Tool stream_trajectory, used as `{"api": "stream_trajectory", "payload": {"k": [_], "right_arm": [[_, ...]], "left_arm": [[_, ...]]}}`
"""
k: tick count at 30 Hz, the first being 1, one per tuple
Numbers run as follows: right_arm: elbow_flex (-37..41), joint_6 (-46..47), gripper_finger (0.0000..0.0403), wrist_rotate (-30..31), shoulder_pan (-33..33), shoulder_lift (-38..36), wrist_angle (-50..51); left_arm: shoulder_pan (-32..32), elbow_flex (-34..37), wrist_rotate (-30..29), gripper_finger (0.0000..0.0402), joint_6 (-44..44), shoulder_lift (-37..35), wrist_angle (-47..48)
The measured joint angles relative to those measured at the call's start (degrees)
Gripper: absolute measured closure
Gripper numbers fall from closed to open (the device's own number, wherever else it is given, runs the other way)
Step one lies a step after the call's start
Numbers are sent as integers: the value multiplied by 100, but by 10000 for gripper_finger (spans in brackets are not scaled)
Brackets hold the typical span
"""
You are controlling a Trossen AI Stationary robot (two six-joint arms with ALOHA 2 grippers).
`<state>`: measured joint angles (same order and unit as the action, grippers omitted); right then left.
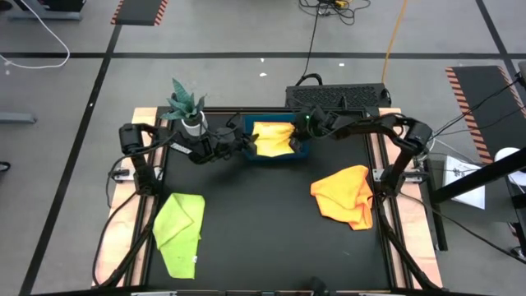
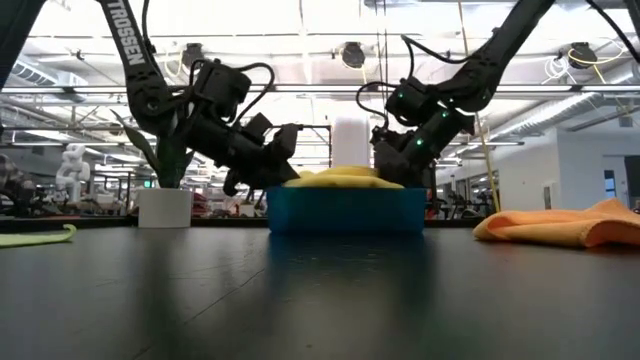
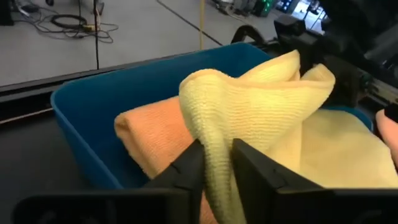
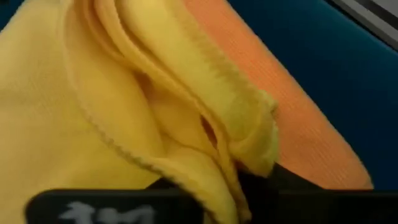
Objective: Fold microfiber towels
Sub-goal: Put the yellow microfiber cloth into the blue bin, then fold the orange microfiber cloth
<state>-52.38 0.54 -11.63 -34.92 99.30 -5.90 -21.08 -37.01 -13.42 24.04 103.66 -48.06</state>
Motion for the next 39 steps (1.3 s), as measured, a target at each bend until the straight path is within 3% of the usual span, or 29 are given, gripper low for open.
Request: {"api": "stream_trajectory", "payload": {"k": [7, 15, 27, 30, 33, 39], "right_arm": [[-70, -29, 261, 398, 12, -385, 102], [-72, -146, 230, 679, 12, -969, 469], [-72, -283, 228, 725, 16, -1299, 785], [16, -277, 229, 165, 86, -1441, 814], [240, -148, 229, -496, 395, -1698, 581], [848, 31, 229, -469, 1606, -2303, -184]], "left_arm": [[-33, -18, -44, 238, -144, -143, -134], [-33, -44, -411, 195, -459, -278, -289], [262, -37, -476, 192, -1135, -1191, -122], [529, -37, -271, 192, -1316, -1490, 173], [933, -37, -269, 195, -1417, -1853, 497], [2140, -35, -766, 231, -2012, -2385, 767]]}}
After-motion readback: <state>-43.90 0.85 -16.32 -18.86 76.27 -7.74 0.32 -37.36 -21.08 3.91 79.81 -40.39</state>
